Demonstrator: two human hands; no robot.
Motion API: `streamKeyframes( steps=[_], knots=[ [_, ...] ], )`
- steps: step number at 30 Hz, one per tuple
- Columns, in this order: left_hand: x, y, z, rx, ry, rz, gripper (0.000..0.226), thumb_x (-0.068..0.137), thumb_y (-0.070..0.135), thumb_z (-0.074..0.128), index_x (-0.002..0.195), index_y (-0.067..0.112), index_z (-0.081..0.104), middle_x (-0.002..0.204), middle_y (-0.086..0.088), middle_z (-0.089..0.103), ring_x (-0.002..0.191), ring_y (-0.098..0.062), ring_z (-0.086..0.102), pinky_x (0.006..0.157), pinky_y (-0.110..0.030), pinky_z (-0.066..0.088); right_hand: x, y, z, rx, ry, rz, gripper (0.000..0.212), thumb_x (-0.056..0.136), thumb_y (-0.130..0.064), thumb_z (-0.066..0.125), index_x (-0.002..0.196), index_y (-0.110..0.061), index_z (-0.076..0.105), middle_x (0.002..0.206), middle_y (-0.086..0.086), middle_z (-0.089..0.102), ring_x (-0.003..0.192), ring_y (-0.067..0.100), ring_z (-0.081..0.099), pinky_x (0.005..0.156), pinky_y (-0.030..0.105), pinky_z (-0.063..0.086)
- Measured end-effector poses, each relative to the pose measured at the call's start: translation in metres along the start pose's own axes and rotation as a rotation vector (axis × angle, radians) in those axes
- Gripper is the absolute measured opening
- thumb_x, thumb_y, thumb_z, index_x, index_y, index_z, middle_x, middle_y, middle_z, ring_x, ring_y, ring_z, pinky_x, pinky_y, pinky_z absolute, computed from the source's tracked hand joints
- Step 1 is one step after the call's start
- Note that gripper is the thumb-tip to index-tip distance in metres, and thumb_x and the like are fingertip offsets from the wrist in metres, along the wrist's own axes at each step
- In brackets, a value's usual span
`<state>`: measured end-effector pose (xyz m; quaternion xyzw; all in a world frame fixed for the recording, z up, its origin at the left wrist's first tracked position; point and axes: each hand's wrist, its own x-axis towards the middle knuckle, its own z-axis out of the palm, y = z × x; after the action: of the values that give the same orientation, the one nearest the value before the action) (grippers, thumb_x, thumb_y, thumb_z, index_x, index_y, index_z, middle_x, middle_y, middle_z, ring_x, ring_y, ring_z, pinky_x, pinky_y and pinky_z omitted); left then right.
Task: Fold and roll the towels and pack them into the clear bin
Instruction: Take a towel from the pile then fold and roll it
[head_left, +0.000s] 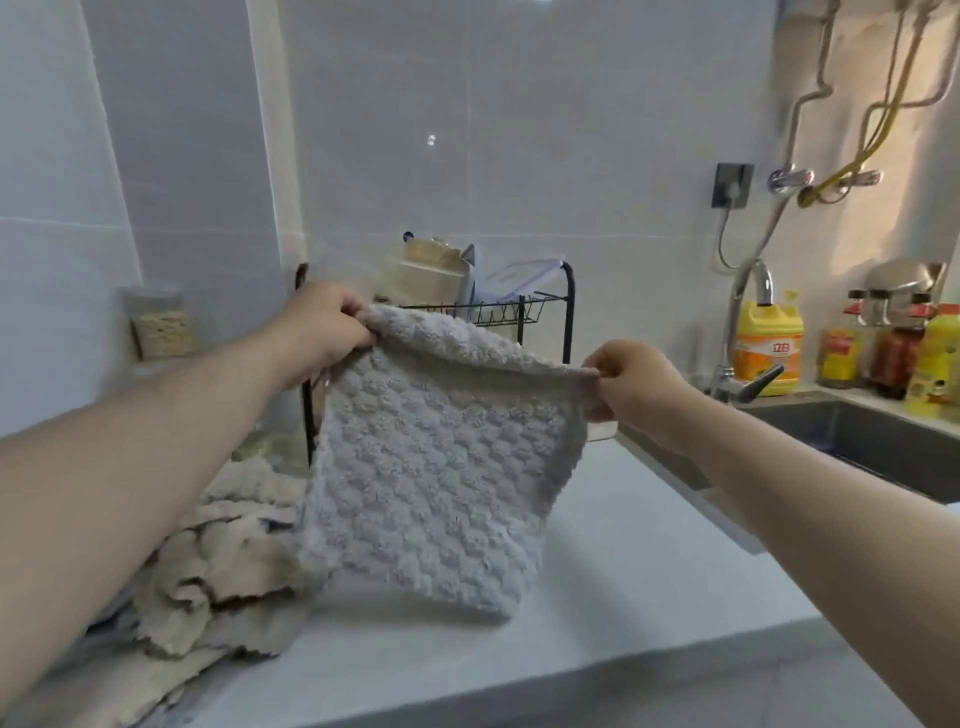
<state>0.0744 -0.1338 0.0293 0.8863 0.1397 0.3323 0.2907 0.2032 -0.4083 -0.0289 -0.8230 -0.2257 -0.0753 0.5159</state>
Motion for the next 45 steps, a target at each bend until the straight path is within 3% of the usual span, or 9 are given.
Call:
streamKeyframes(
  steps=[6, 9, 14, 21, 26, 30, 36, 41, 45],
  knots=[
    [0.022, -0.012, 0.039, -0.412, -0.098, -0.033, 0.032, 0.075, -0.013, 0.069, 0.071, 0.015, 0.055, 0.071, -0.004, 0.058, 0.067, -0.014, 0.053, 0.055, -0.016, 0.049, 0.021, 0.015, -0.044, 0.012, 0.147, -0.113, 0.008, 0.087, -0.012, 0.066, 0.092, -0.013, 0.072, 0.087, 0.004, 0.072, 0.085, 0.021, 0.069, 0.081, 0.030, 0.057],
    [-0.016, -0.021, 0.039, -0.306, -0.191, -0.006, 0.029, 0.071, -0.017, 0.071, 0.073, 0.009, 0.058, 0.069, 0.000, 0.060, 0.065, -0.009, 0.054, 0.062, -0.017, 0.045, -0.022, 0.015, -0.051, -0.140, 0.059, -0.161, 0.007, 0.088, -0.016, 0.067, 0.092, -0.017, 0.072, 0.083, -0.005, 0.071, 0.076, 0.006, 0.062, 0.067, 0.014, 0.045],
    [-0.105, -0.072, 0.063, -0.084, -0.468, -0.018, 0.033, 0.069, -0.012, 0.073, 0.061, 0.019, 0.061, 0.054, 0.009, 0.060, 0.057, -0.003, 0.053, 0.056, -0.015, 0.041, -0.093, 0.062, -0.029, -0.324, -0.198, -0.086, 0.007, 0.084, -0.024, 0.073, 0.081, -0.030, 0.074, 0.088, -0.005, 0.070, 0.083, 0.012, 0.065, 0.081, 0.035, 0.055],
    [-0.152, -0.104, 0.081, 0.187, -0.863, -0.054, 0.028, 0.067, -0.008, 0.050, 0.058, 0.019, 0.052, 0.131, 0.023, 0.052, 0.127, 0.001, 0.037, 0.103, -0.023, 0.031, -0.139, 0.109, -0.002, -0.501, -0.493, -0.040, 0.013, 0.078, -0.021, 0.073, 0.077, -0.034, 0.075, 0.092, -0.010, 0.065, 0.084, 0.003, 0.061, 0.075, 0.008, 0.042],
    [-0.134, -0.096, 0.081, 0.049, -0.711, -0.132, 0.012, 0.063, 0.024, 0.066, 0.062, 0.012, 0.064, 0.094, 0.003, 0.069, 0.103, -0.022, 0.065, 0.091, -0.036, 0.050, -0.109, 0.099, -0.002, -0.354, -0.408, 0.046, 0.018, 0.085, -0.023, 0.060, 0.087, -0.017, 0.077, 0.098, -0.004, 0.073, 0.093, 0.015, 0.065, 0.080, 0.024, 0.047],
    [-0.122, -0.086, 0.100, 0.391, -0.922, 0.050, 0.040, 0.081, 0.045, 0.067, 0.113, 0.022, 0.061, 0.112, 0.001, 0.060, 0.102, -0.016, 0.059, 0.089, -0.030, 0.048, -0.081, 0.106, 0.023, -0.552, -0.483, -0.025, 0.035, 0.090, -0.040, 0.057, 0.120, -0.023, 0.066, 0.122, -0.007, 0.061, 0.114, 0.015, 0.056, 0.095, 0.026, 0.042],
    [-0.045, -0.098, 0.122, 0.534, -0.706, 0.031, 0.046, 0.088, 0.040, 0.060, 0.132, 0.027, 0.051, 0.114, 0.004, 0.055, 0.100, -0.012, 0.054, 0.085, -0.024, 0.043, -0.011, 0.117, 0.055, -0.669, -0.354, -0.048, 0.026, 0.093, -0.029, 0.053, 0.101, -0.014, 0.074, 0.103, -0.001, 0.069, 0.094, 0.018, 0.063, 0.084, 0.031, 0.051],
    [0.014, -0.143, 0.152, 0.697, -0.751, -0.135, 0.017, 0.082, 0.020, 0.059, 0.092, 0.006, 0.061, 0.087, -0.008, 0.061, 0.077, -0.026, 0.062, 0.062, -0.035, 0.052, 0.064, 0.141, 0.101, -0.901, -0.427, -0.030, 0.034, 0.097, -0.014, 0.042, 0.126, -0.003, 0.057, 0.135, 0.013, 0.055, 0.123, 0.030, 0.051, 0.100, 0.034, 0.042],
    [0.032, -0.158, 0.172, 0.757, -0.745, -0.097, 0.005, 0.074, 0.012, 0.061, 0.072, 0.009, 0.064, 0.075, -0.009, 0.066, 0.062, -0.023, 0.055, 0.054, -0.027, 0.042, 0.096, 0.150, 0.126, -1.037, -0.469, -0.055, 0.030, 0.097, -0.016, 0.046, 0.117, -0.005, 0.065, 0.122, 0.013, 0.063, 0.110, 0.029, 0.059, 0.091, 0.034, 0.051]
  ],
)
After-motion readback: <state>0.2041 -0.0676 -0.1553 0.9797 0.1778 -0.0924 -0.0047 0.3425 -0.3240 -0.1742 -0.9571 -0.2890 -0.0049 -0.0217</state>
